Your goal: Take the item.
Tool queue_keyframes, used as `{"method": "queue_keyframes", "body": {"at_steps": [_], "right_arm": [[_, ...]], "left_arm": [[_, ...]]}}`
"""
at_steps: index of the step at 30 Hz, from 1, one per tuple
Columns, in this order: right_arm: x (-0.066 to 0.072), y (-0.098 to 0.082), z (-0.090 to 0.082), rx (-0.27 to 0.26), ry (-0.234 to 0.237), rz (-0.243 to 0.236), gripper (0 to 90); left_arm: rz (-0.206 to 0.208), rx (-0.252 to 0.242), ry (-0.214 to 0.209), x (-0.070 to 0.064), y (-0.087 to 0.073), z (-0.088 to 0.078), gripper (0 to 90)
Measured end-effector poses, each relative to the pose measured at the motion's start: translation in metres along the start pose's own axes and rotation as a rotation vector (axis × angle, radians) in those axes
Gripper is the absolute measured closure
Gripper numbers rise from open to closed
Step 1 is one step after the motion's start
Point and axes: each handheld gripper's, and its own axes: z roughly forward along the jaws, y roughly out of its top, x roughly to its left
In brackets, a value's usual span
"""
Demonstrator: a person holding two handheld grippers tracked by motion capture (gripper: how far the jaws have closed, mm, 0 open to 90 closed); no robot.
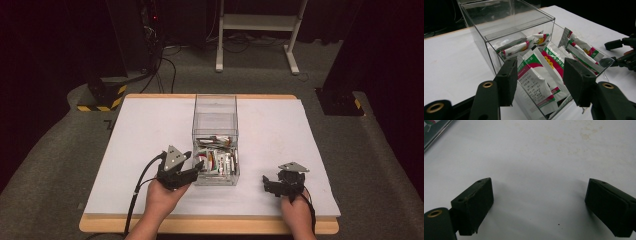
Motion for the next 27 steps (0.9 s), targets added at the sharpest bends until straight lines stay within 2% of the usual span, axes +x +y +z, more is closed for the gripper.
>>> {"method": "queue_keyframes", "body": {"at_steps": [18, 27], "right_arm": [[0.000, 0.000, 0.000, 0.000, -0.001, 0.001, 8.0], [0.000, 0.000, 0.000, 0.000, 0.000, 0.000, 8.0]], "left_arm": [[0.006, 0.017, -0.006, -0.001, 0.010, 0.016, 49.9], [0.019, 0.049, 0.040, -0.001, 0.008, 0.027, 52.0]]}}
